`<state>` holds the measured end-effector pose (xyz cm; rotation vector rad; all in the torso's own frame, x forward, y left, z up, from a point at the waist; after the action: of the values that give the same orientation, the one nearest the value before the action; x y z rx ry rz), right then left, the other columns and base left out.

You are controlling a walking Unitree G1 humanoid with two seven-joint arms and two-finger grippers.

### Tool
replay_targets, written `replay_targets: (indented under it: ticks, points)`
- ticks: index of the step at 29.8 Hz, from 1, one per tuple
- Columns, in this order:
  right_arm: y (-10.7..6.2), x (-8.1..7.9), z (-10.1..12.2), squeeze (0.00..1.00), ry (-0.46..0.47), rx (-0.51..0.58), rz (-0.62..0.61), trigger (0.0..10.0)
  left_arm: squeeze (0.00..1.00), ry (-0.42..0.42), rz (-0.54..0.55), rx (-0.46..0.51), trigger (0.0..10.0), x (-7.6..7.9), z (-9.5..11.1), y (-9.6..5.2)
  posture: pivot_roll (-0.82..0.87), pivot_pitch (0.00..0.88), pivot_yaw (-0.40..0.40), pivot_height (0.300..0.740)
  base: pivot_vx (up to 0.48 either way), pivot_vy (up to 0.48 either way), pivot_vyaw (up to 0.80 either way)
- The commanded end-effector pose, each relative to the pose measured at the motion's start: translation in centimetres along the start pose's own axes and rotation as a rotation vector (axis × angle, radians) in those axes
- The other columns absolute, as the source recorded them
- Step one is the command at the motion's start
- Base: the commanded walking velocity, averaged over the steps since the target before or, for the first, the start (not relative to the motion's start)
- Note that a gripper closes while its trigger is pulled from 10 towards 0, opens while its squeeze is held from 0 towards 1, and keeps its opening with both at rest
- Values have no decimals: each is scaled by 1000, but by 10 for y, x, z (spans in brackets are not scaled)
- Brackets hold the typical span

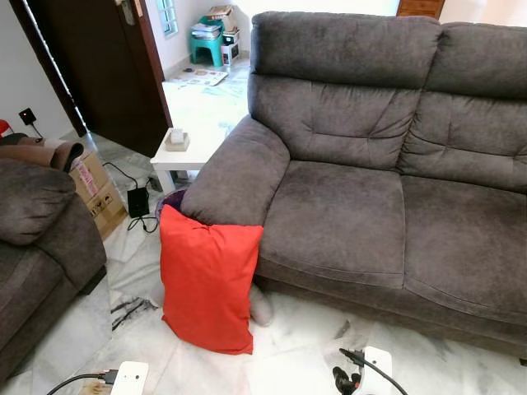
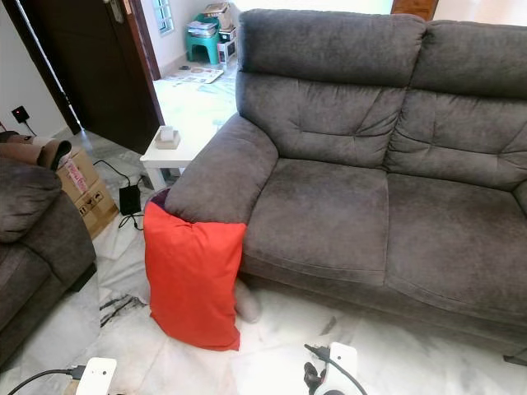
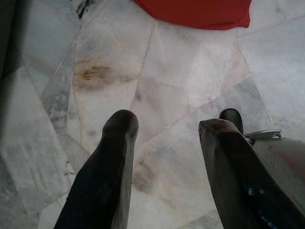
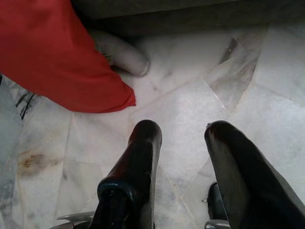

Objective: Move the pillow to the sofa from floor

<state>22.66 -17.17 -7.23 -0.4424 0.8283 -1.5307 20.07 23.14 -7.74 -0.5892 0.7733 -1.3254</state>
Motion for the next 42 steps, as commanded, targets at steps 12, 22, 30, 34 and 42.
replay_targets:
  ticks: [12,22,30,34,42]
  points:
    - [-7,11,-22,0,25,-43,-47,10000,0,-18,-3,-46,10000,6,-14,-2,75,32,73,740,307,0,0]
    - [-4,9,-14,0,3,-27,-36,10000,0,-24,4,-39,10000,4,-10,-1,74,40,71,740,315,0,0]
    - [-6,18,-15,0,-2,-31,-52,10000,0,-31,8,-39,10000,3,-10,-1,77,63,65,740,315,0,0]
    - [-7,19,-17,0,3,-34,-59,10000,0,-31,10,-38,10000,3,-9,-1,77,67,66,740,314,0,0]
    - [-7,16,-17,0,-11,-33,-48,10000,0,-32,10,-36,10000,3,-8,-1,81,71,65,740,314,0,59]
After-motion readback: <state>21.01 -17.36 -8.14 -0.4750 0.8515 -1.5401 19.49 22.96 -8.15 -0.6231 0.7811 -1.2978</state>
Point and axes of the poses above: a point about 5 cm out from each wrist's last joint towards the gripper, its own y axis pointing out of the wrist towards the gripper, its own z axis along the axis of the wrist's last joint, x = y × z, the point moved 1 cm from there along y, pointing out of the wrist towards the gripper, and after that the axes turned 1 degree about -y, right-handed, at the moved point
